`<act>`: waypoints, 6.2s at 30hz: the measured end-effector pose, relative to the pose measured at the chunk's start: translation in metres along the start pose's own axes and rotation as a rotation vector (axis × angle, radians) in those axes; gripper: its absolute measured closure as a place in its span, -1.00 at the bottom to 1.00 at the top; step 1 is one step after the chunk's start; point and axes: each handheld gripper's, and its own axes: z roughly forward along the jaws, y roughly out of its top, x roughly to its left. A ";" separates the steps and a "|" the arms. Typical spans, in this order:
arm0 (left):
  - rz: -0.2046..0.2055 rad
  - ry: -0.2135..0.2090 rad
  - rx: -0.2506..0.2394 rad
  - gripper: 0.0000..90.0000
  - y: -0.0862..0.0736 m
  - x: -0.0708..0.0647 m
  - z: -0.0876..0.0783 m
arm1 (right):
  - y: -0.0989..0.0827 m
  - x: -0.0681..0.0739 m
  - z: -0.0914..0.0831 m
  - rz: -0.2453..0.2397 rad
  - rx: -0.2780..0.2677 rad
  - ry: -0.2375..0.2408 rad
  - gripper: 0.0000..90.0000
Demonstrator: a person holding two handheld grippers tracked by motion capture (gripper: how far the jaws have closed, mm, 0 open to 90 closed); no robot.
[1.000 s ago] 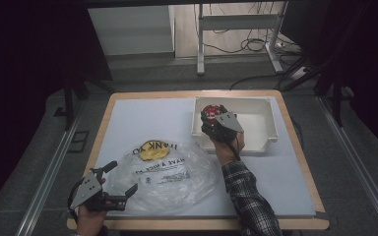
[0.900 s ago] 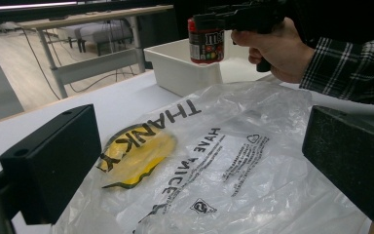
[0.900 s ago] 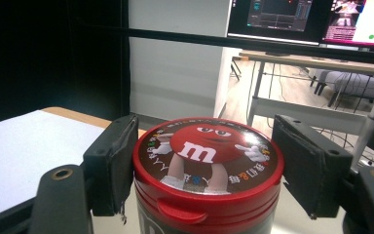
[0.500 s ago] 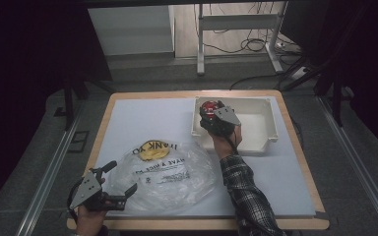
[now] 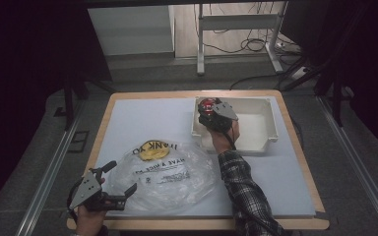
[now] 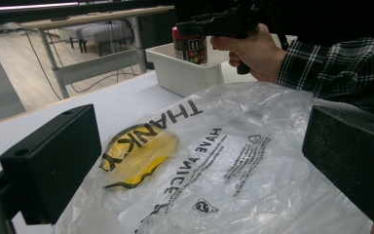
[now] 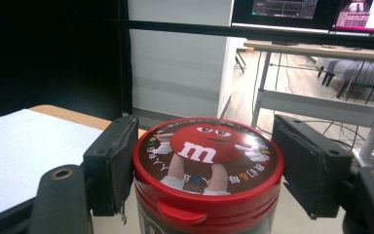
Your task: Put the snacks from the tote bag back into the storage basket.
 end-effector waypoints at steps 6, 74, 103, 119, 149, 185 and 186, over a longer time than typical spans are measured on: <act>0.000 0.000 0.000 -0.99 0.000 0.000 0.000 | -0.005 -0.001 0.009 -0.004 0.015 0.003 -0.39; 0.000 -0.001 0.000 -0.98 0.000 0.000 0.000 | -0.025 -0.008 0.053 0.018 0.172 -0.005 -0.49; 0.000 0.000 -0.001 -0.98 0.000 0.000 0.000 | -0.021 -0.004 0.050 -0.008 0.187 -0.017 -0.55; 0.006 0.000 0.001 -0.98 0.000 -0.001 0.000 | -0.014 -0.002 0.041 -0.012 0.153 0.004 -0.60; 0.008 -0.001 0.004 -0.98 0.000 -0.002 0.001 | -0.005 -0.003 0.021 -0.052 0.096 0.049 -0.67; 0.012 -0.005 0.008 -0.98 0.000 -0.004 0.002 | 0.002 -0.001 -0.017 -0.060 0.081 0.176 -0.95; 0.013 -0.005 0.009 -0.98 0.000 -0.004 0.003 | 0.003 -0.001 -0.019 -0.057 0.083 0.181 -0.96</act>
